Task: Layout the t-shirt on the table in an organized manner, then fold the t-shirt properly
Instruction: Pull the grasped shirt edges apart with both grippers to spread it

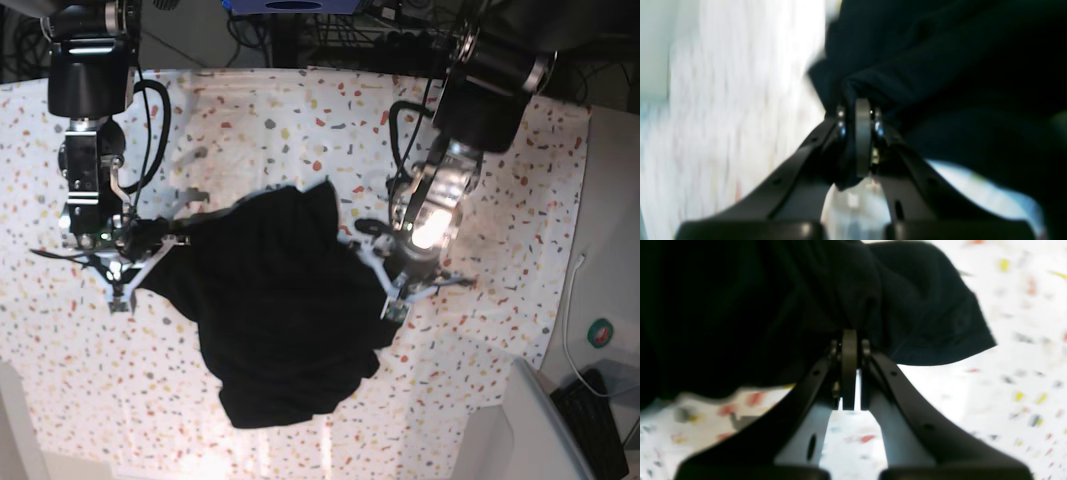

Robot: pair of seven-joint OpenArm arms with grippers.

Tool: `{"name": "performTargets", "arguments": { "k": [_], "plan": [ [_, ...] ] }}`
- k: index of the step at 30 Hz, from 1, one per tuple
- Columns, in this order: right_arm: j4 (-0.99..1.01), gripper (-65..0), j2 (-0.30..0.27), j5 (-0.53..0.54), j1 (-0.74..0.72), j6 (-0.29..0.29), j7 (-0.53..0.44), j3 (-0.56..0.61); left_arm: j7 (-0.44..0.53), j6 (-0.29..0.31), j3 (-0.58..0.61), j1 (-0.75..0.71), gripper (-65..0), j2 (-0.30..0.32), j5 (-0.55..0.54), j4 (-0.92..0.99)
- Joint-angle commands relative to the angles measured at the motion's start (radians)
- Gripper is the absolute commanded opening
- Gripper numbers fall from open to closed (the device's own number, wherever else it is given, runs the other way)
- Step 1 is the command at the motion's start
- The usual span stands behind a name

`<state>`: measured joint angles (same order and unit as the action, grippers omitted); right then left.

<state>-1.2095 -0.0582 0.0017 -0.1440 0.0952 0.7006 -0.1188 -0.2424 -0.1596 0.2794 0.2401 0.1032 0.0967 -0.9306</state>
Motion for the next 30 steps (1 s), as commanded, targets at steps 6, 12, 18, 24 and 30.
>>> {"name": "performTargets", "arguments": {
  "k": [6, 12, 18, 24, 30],
  "plan": [
    [0.142, -65.0, -0.068, -0.004, -0.133, -0.004, -0.072, -0.077, -0.058, -0.018, -0.260, -0.256, -65.0, 0.008, 0.015, -0.437],
    [0.052, -65.0, -0.116, -0.006, -0.181, 0.024, 0.052, -0.074, -0.153, -0.018, -0.286, -0.436, -65.0, 0.005, 0.013, -0.594],
    [-0.376, -48.3, -0.078, -0.004, -0.045, 0.131, 0.311, -0.077, -0.156, -0.018, -0.289, -0.532, -65.0, 0.005, 0.007, -0.632],
    [-0.519, -38.6, -0.030, -0.006, 0.096, 0.131, 0.340, -0.077, -0.159, -0.019, -0.291, -0.603, -65.0, -0.003, 0.002, -0.661],
    [-0.491, -38.6, -0.032, -0.002, 0.129, 0.139, 0.342, -0.075, -0.159, -0.019, -0.291, -0.654, -22.4, -0.001, 0.002, -0.700]
  ]
}}
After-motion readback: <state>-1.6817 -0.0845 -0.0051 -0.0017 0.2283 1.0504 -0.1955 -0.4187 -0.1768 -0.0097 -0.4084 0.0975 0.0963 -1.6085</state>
